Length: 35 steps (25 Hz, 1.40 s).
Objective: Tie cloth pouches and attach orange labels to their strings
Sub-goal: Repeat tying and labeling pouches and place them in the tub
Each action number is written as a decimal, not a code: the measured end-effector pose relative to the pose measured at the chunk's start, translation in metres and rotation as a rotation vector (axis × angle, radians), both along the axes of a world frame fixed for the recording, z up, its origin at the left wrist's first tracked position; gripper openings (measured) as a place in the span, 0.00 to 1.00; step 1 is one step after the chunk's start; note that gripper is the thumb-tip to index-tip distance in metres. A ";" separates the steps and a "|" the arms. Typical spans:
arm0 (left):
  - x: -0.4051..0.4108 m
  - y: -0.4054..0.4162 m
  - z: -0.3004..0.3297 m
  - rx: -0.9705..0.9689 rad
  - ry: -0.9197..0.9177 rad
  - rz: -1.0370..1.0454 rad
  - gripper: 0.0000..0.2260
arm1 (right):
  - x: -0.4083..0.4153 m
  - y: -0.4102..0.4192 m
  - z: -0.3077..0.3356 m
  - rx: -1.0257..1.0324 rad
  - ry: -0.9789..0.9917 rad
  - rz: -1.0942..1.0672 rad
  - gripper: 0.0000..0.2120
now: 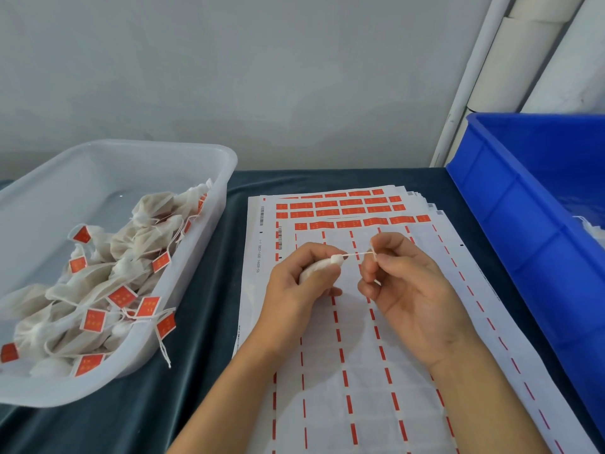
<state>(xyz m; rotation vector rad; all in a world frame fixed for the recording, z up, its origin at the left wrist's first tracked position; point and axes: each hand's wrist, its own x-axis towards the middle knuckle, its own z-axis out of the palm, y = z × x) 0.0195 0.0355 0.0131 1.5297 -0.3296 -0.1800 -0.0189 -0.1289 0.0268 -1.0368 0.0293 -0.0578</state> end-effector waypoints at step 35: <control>-0.003 -0.005 0.003 0.120 0.099 -0.124 0.12 | 0.005 0.009 -0.005 -0.243 0.075 -0.486 0.13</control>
